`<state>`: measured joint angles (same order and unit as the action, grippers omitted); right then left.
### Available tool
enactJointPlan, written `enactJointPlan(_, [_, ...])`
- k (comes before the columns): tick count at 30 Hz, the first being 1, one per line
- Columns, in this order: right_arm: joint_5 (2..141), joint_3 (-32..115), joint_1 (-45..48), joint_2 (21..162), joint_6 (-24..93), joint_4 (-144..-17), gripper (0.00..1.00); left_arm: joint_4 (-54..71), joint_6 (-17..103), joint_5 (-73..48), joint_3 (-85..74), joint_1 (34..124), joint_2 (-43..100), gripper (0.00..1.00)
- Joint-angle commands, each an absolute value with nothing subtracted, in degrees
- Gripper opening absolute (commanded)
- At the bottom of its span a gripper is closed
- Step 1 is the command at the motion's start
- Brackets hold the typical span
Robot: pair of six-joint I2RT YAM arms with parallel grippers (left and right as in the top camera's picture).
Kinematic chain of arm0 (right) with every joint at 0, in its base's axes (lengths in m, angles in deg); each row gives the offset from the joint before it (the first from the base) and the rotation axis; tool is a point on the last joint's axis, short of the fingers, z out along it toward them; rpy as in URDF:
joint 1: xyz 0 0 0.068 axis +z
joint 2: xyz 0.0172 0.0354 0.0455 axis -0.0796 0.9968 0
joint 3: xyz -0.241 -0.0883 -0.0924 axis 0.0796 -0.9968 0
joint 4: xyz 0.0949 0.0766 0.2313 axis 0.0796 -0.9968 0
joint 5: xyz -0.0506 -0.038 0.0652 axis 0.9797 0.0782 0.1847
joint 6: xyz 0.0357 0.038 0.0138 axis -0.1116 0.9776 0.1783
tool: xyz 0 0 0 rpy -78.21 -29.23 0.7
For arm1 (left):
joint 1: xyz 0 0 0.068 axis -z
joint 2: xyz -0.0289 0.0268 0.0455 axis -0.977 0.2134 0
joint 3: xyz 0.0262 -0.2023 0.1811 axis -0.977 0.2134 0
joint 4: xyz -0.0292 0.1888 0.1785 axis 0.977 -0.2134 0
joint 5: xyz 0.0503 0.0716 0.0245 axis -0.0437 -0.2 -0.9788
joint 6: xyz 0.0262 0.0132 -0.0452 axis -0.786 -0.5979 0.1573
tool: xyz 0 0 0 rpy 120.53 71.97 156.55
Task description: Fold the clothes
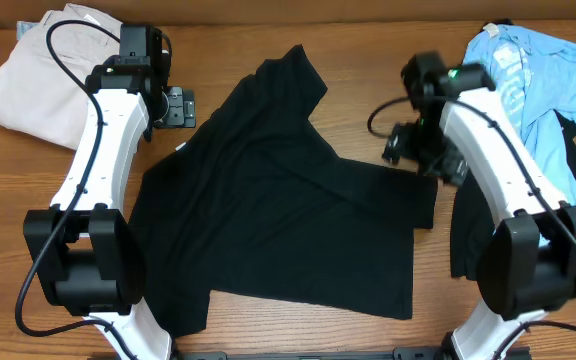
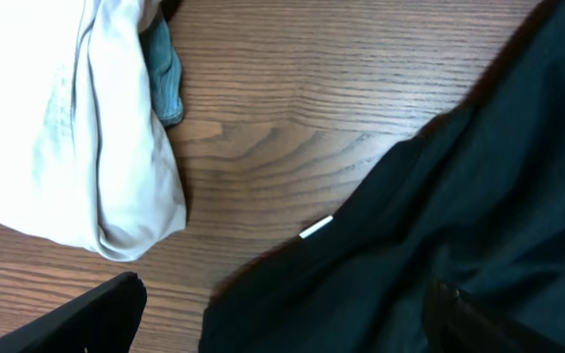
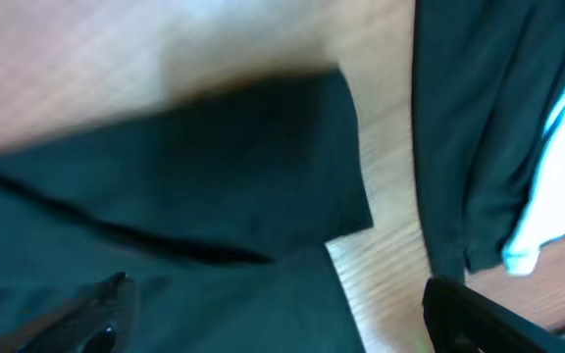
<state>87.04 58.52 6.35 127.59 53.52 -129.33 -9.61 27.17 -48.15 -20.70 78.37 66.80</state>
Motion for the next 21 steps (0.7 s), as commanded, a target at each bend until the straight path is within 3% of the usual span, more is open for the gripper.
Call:
enactJointPlan(1, [85.68, 50.43, 6.55, 119.84, 55.05, -126.05, 0.94, -9.54, 25.79, -47.7, -21.99, 77.95, 66.69, 0.93])
enactJointPlan(6, [85.68, 36.88, 4.85, 115.7, 57.22, -117.02, 0.8, -9.54, 25.79, -47.7, -21.99, 77.95, 66.72, 0.94])
enactJointPlan(12, [82.99, 24.77, 1.28, 115.42, 56.47, -103.19, 0.5, -9.48, 25.79, -47.7, -21.99, 77.95, 66.72, 0.95])
enactJointPlan(21, [82.82, 18.48, -0.75, 115.42, 56.45, -95.86, 0.42, -9.56, 25.84, -47.7, -21.99, 77.98, 66.72, 0.95])
